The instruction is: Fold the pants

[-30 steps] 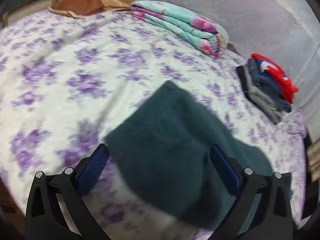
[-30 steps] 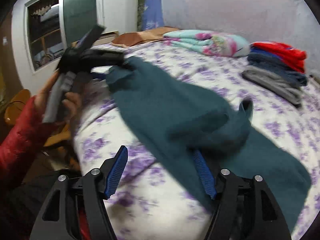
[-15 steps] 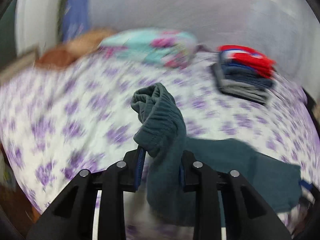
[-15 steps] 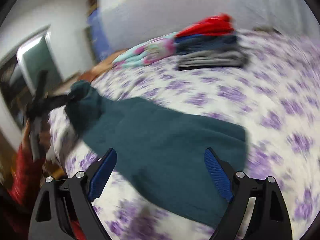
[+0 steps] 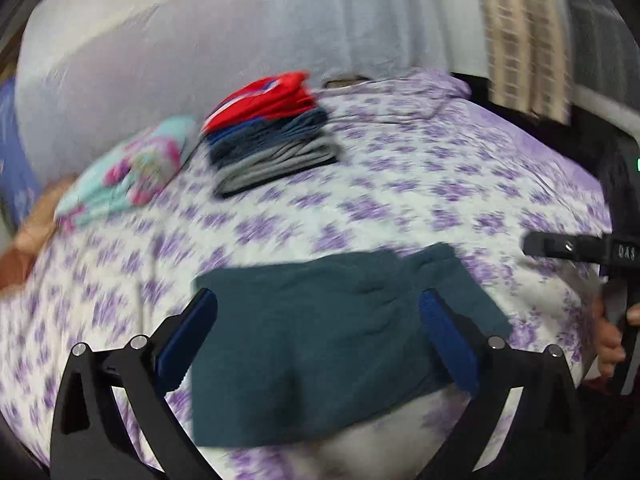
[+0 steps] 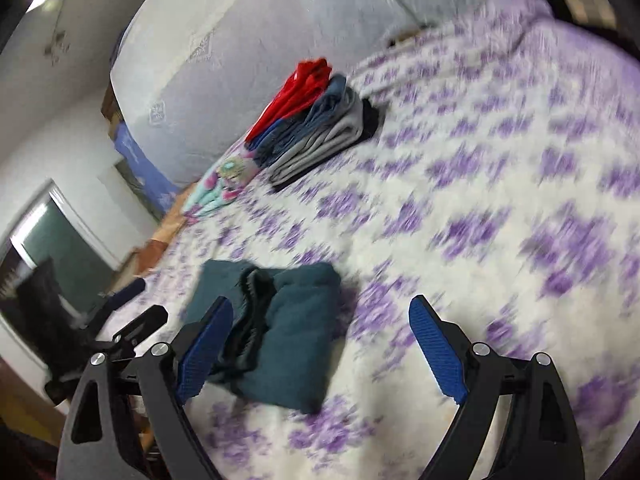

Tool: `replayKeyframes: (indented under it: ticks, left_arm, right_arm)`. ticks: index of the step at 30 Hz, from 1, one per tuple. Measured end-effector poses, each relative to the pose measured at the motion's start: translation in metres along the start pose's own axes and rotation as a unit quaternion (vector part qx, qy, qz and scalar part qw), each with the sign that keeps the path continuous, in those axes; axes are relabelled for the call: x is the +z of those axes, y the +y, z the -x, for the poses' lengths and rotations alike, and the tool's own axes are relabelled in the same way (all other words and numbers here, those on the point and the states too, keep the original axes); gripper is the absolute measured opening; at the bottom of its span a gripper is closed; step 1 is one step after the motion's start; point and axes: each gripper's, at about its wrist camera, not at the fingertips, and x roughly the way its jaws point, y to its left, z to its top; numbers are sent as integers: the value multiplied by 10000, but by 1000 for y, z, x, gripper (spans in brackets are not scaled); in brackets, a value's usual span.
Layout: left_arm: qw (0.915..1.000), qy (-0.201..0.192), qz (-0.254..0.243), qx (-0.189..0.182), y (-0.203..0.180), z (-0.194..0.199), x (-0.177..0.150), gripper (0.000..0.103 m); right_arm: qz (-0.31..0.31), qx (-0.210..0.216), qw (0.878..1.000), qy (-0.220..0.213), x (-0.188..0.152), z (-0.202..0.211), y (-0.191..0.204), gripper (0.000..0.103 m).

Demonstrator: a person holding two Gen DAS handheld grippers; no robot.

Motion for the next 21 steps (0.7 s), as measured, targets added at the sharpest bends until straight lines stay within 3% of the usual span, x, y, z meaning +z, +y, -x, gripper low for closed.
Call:
replayKeyframes:
  ticks: [4,8,13,15,16,17,18,19,20,21]
  left_arm:
    - [9936,498,1002,149,76,-13,-16,99]
    - [9746,883,2031,-320,142,-38,-37,98]
    - [9681,1408,1838,-961,131,-87,-49,98]
    - [9712,1587,1559,-850,115,-106,-53,99]
    - [9750,1526,1441,-729,109,-107,-51,99]
    - [9781,1466,1316,-664,104,-106,-48,93]
    - [9791,1411,1286,-704,101,-103,-45,83]
    - [9794,1347,1258,-827,100,-99,-42,61]
    - [9812,1279,1172,-839,97,-93,-38,48]
    - [9844,1193,1069,-724,93,-87,-35,42]
  right_arm:
    - [-243,295,9982,465,-6,-27,1,90]
    - [-43,382,9957,841,-6,-55,19,90]
    - [495,80,9930,1071,-5,-91,45,92]
    - [696,-51,9916,1085,-6,-97,53,90]
    - [840,-109,9906,1072,-6,-98,58,80]
    - [1023,-186,9889,1065,-7,-99,63,61]
    - [1187,-236,9871,1052,-7,-100,67,50]
    - [1296,-253,9861,1011,-9,-99,71,41]
    - [1335,-255,9861,953,-7,-97,71,37]
    - [1387,-251,9860,893,-7,-94,73,36]
